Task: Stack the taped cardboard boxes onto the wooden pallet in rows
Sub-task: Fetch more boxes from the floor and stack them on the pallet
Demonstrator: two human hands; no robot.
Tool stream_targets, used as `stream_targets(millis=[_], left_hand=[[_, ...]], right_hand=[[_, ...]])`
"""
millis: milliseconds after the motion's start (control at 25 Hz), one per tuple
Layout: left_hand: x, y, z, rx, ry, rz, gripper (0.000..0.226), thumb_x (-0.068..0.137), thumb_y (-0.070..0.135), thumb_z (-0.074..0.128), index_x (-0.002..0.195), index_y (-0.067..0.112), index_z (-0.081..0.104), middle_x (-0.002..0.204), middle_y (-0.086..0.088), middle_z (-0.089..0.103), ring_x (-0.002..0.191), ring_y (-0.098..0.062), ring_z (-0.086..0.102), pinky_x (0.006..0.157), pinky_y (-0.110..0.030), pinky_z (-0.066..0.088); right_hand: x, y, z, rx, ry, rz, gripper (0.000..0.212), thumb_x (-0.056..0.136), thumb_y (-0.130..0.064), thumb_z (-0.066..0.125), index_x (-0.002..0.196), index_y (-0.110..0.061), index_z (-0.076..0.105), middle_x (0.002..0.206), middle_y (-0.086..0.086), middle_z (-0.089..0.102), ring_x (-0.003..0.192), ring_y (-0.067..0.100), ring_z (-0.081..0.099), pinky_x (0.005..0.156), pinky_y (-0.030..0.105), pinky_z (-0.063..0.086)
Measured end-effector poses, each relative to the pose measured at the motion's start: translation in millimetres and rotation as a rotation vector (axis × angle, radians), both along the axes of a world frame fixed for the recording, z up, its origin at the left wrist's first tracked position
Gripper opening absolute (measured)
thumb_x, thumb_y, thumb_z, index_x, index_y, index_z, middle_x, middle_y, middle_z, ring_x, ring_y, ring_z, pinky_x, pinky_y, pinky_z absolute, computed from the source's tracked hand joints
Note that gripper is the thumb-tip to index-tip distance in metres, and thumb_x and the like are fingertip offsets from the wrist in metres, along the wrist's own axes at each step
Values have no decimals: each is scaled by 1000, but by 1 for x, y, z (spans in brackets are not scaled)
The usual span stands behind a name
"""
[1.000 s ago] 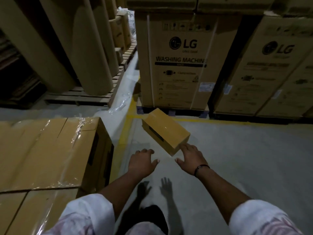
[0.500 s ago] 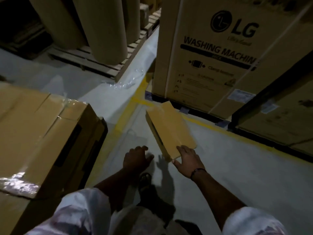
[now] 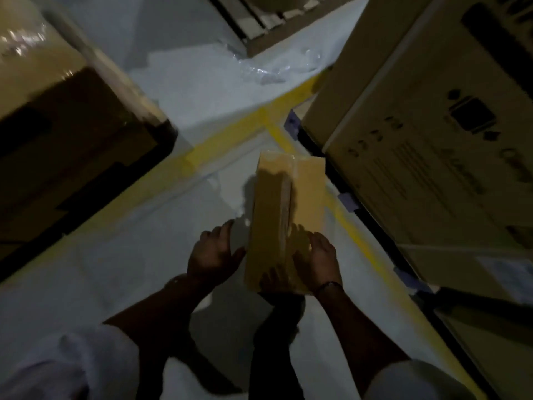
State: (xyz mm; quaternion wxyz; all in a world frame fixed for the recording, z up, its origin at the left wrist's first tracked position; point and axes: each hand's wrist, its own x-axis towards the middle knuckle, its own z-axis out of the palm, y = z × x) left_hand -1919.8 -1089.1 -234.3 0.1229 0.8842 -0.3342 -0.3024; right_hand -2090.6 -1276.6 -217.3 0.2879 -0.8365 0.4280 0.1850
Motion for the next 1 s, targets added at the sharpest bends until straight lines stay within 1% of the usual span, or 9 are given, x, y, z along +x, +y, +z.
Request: stream_targets(millis=[120, 200, 280, 360, 520, 640, 760, 880, 1000], left_hand=[[-24, -46, -93, -8, -48, 32, 81, 92, 66, 45, 152, 11, 44, 139, -18, 55, 116, -44, 55, 86, -48, 54], [-37, -76, -152, 8, -70, 4, 72, 94, 58, 50, 146, 8, 51, 139, -21, 54, 113, -46, 57, 83, -50, 55], [-47, -104, -200, 18, -55, 84, 68, 94, 45, 65, 150, 12, 47, 150, -21, 44, 125, -48, 50, 92, -56, 54], [-52, -123, -238, 49, 23, 171, 82, 87, 43, 77, 155, 21, 37, 160, -20, 28, 133, -51, 42, 98, -59, 51], [-57, -136, -274, 63, 196, 388, 97, 76, 50, 86, 152, 41, 25, 157, -13, 24, 126, -45, 48, 97, -58, 51], [-63, -124, -241, -18, 208, 474, 94, 78, 47, 84, 154, 40, 30, 154, -12, 29, 128, -44, 47, 100, -55, 48], [-67, -82, -159, 13, 183, 480, 112, 71, 65, 82, 160, 39, 19, 157, -12, 27, 131, -39, 43, 103, -51, 48], [-52, -20, -43, 18, 175, 534, 124, 61, 87, 71, 161, 40, 13, 160, -8, 22, 136, -36, 36, 106, -48, 46], [-17, 57, 70, -37, 143, 608, 125, 55, 97, 63, 158, 45, 16, 159, -6, 22, 139, -37, 32, 107, -51, 44]], right_hand=[[-8, -51, -107, -15, 33, 125, 72, 100, -46, 56, 160, -22, 22, 166, 3, 22, 150, 30, 24, 119, 47, 29], [-10, -79, -172, -54, 86, 155, 74, 99, -52, 54, 160, -25, 21, 168, 2, 14, 152, 30, 16, 117, 53, 29], [-10, -102, -225, -83, 103, 111, 76, 97, -57, 54, 160, -28, 22, 169, 1, 7, 153, 33, 7, 116, 59, 27], [-10, -118, -263, -57, 55, 48, 82, 94, -60, 59, 160, -30, 20, 169, -1, -4, 154, 36, 3, 115, 63, 26], [-13, -127, -291, 8, -134, -31, 91, 86, -59, 71, 159, -30, 25, 168, -6, -12, 147, 36, 20, 108, 54, 41], [-12, -111, -263, -138, -140, 83, 91, 81, -67, 69, 157, -34, 31, 169, -2, 0, 136, 38, 32, 96, 52, 48], [-2, -77, -197, -249, -96, 206, 85, 81, -76, 60, 153, -36, 39, 167, 1, 11, 132, 40, 36, 97, 49, 42], [35, -18, -94, -313, -110, 243, 69, 84, -74, 57, 142, -36, 54, 165, -3, 19, 131, 39, 36, 101, 50, 39], [91, 54, 25, -266, -152, 218, 60, 88, -67, 59, 138, -34, 59, 164, -4, 22, 137, 36, 29, 110, 49, 30]])
